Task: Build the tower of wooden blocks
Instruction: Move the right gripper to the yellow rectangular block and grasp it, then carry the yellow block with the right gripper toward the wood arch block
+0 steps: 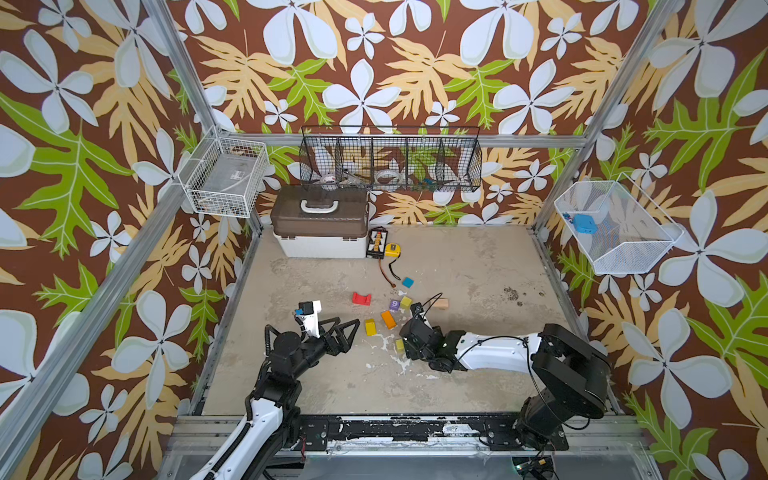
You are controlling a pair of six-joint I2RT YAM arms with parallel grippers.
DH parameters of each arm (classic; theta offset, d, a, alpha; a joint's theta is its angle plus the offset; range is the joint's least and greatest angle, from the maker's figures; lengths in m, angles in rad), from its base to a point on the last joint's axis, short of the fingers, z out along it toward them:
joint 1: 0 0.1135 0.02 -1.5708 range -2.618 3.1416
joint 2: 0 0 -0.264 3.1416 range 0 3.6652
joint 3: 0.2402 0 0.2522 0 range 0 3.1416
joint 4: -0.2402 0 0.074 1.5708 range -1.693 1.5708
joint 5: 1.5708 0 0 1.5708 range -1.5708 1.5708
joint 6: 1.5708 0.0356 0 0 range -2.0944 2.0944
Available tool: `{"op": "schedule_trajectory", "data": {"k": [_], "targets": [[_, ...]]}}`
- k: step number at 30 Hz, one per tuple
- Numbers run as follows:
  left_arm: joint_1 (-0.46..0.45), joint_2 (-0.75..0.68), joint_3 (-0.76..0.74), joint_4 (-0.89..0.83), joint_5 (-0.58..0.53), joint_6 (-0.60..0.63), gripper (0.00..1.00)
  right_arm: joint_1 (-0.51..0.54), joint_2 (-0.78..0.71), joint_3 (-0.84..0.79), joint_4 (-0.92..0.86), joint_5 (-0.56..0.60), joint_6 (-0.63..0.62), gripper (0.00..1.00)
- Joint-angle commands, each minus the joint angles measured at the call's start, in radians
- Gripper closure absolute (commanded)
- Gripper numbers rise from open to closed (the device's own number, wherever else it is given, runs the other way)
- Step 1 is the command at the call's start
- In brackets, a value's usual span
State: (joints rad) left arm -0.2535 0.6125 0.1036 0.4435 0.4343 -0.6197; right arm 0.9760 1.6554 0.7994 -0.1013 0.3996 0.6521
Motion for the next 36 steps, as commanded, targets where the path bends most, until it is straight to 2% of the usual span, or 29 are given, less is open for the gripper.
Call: {"op": "schedule_trajectory", "data": {"k": [1, 7, 12, 18, 23, 36], "targets": [[-0.002, -0.005, 0.006, 0.012, 0.012, 0.001, 0.00, 0.001, 0.003, 0.000, 0.005, 0.030, 0.029, 0.30], [-0.001, -0.018, 0.007, 0.004, 0.010, 0.002, 0.00, 0.000, -0.026, -0.030, 0.002, 0.067, 0.051, 0.38], [-0.001, -0.022, 0.010, -0.001, 0.010, 0.001, 0.00, 0.000, -0.057, -0.053, -0.013, 0.108, 0.075, 0.40], [0.000, -0.021, 0.009, -0.004, 0.009, 0.001, 0.00, -0.067, -0.094, -0.074, -0.019, 0.114, 0.093, 0.46], [-0.001, -0.023, 0.012, -0.006, 0.009, -0.001, 0.00, -0.127, -0.093, -0.053, -0.034, 0.151, 0.091, 0.44], [-0.001, -0.028, 0.019, -0.018, 0.006, 0.006, 0.00, -0.228, 0.029, 0.032, -0.015, 0.113, 0.060, 0.44]]}}
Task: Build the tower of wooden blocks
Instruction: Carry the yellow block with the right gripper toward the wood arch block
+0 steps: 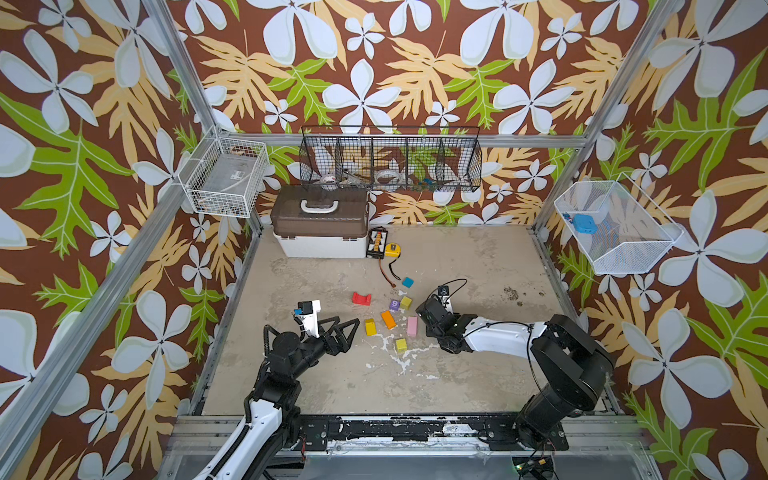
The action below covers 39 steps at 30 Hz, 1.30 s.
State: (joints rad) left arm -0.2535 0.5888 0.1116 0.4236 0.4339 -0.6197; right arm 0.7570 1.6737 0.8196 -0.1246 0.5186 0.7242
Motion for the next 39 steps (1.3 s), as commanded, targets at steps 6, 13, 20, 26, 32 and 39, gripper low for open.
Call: {"op": "schedule_trajectory", "data": {"k": [6, 13, 20, 26, 32, 39], "targets": [[0.000, -0.018, 0.010, -0.005, 0.004, 0.008, 0.00, -0.019, 0.046, 0.040, 0.016, -0.014, -0.017, 0.44], [0.000, -0.025, 0.010, -0.008, 0.004, 0.009, 0.00, -0.025, 0.088, 0.062, 0.020, -0.015, -0.016, 0.43], [-0.001, -0.026, 0.010, -0.009, 0.006, 0.009, 0.00, -0.041, 0.099, 0.053, 0.031, -0.017, -0.013, 0.43], [0.000, -0.024, 0.011, -0.006, 0.005, 0.009, 0.00, -0.044, 0.089, 0.044, 0.035, -0.015, -0.011, 0.40], [0.000, -0.024, 0.011, -0.006, 0.002, 0.009, 0.00, -0.045, 0.084, 0.040, 0.029, -0.002, -0.008, 0.29], [-0.001, -0.023, 0.009, -0.005, 0.003, 0.009, 0.00, -0.058, 0.084, 0.042, 0.031, -0.002, -0.013, 0.19]]}}
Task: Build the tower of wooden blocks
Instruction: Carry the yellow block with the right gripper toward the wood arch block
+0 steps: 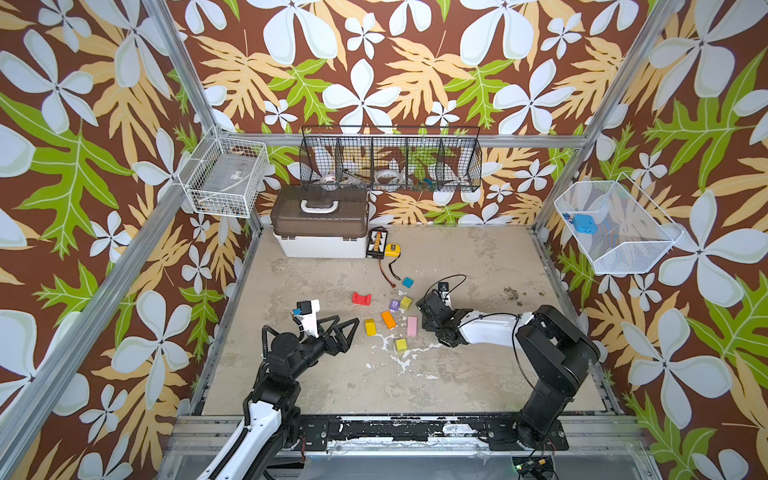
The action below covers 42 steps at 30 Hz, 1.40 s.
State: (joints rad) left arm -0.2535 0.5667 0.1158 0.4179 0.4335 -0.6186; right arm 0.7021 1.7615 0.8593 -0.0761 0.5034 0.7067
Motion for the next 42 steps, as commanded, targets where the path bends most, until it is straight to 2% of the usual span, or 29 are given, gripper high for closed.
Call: {"op": "schedule_trajectory", "data": {"k": [1, 10, 42], "targets": [[0.000, 0.000, 0.005, 0.000, 0.004, 0.008, 0.00, -0.006, -0.001, 0.005, -0.015, 0.011, 0.004, 0.19], [0.000, 0.004, 0.007, 0.001, 0.001, 0.008, 0.00, -0.012, 0.023, 0.025, 0.012, -0.035, 0.000, 0.22], [-0.001, 0.009, 0.006, 0.004, 0.001, 0.007, 0.00, -0.024, 0.058, 0.070, -0.007, -0.009, 0.001, 0.32]]}}
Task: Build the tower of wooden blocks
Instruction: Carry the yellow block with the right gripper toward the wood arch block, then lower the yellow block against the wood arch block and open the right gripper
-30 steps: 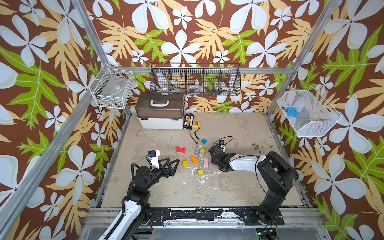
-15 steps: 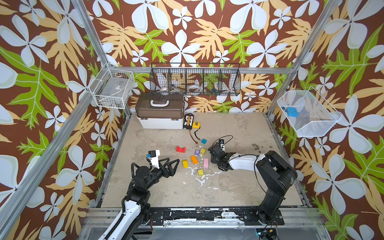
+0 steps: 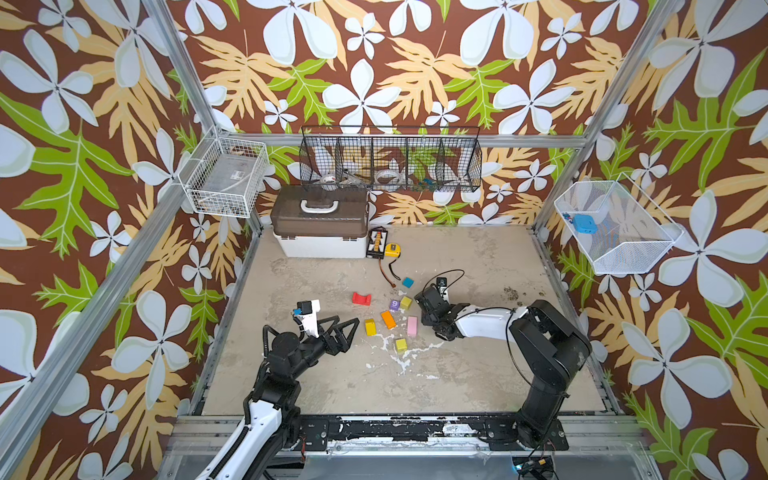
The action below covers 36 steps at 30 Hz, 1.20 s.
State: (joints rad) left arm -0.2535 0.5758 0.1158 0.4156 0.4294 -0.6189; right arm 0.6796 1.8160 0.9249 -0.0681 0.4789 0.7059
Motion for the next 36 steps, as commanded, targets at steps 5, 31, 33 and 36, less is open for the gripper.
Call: {"op": "schedule_trajectory", "data": {"k": [5, 31, 33, 36], "targets": [[0.000, 0.000, 0.007, 0.005, 0.005, 0.007, 0.00, -0.004, 0.004, 0.007, -0.024, 0.026, 0.001, 0.30], [0.000, 0.000, 0.007, 0.005, 0.004, 0.007, 0.00, -0.032, 0.015, 0.042, -0.021, 0.011, -0.037, 0.27], [0.000, 0.000, 0.007, 0.003, 0.005, 0.007, 0.00, -0.044, 0.016, 0.048, -0.024, 0.009, -0.039, 0.25], [0.000, 0.000, 0.006, 0.005, 0.004, 0.007, 0.00, -0.056, 0.005, 0.061, -0.026, -0.003, -0.050, 0.21]]}}
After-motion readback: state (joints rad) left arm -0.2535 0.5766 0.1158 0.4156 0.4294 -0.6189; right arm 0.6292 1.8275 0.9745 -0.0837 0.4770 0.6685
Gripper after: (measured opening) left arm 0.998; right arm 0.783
